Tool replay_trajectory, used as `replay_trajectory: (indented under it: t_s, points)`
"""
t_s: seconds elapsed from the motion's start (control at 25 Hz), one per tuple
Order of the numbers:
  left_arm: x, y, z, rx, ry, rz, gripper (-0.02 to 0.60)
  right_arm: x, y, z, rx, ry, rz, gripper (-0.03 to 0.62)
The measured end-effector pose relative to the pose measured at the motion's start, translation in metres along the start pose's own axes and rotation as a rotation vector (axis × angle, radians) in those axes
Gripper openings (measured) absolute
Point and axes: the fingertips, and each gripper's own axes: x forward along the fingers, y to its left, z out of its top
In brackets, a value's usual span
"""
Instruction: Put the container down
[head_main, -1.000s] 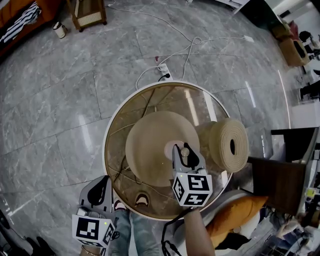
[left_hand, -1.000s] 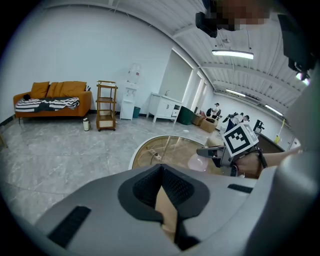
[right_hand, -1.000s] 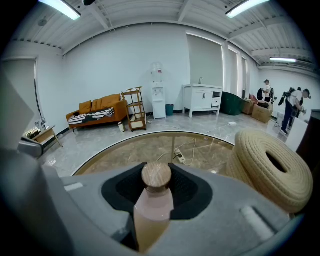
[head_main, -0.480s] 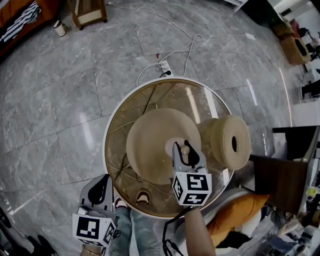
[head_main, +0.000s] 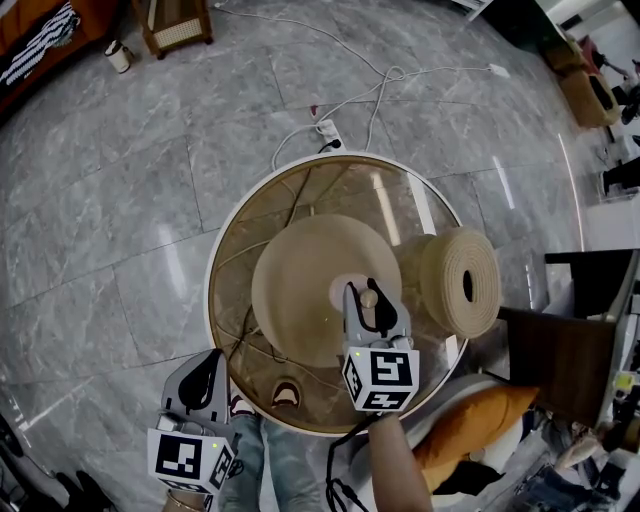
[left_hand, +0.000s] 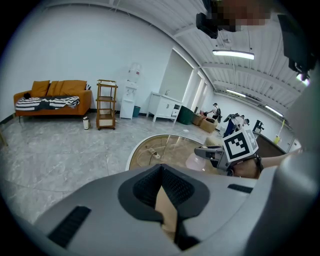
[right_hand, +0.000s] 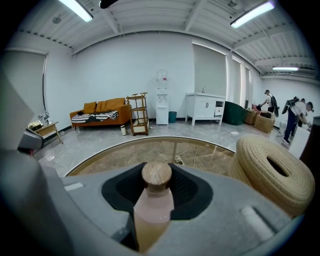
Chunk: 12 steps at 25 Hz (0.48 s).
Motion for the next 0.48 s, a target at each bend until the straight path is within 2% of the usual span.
replay_trajectory:
  t_s: [0.28,0.48]
  points:
    - [-0.0012,-0.0005,-0.0025,-0.004,0.001,-0.003,-0.003,0.0006,0.0004,-0.0011,0.036,-0.03,0.012,0.135]
    - [-0.0037,0.0006,-0.0044,-0.005,0.003,-0.003,-0.004,0.0022,0.0038,-0.0035,0.007,-0.009,0.019,0.155]
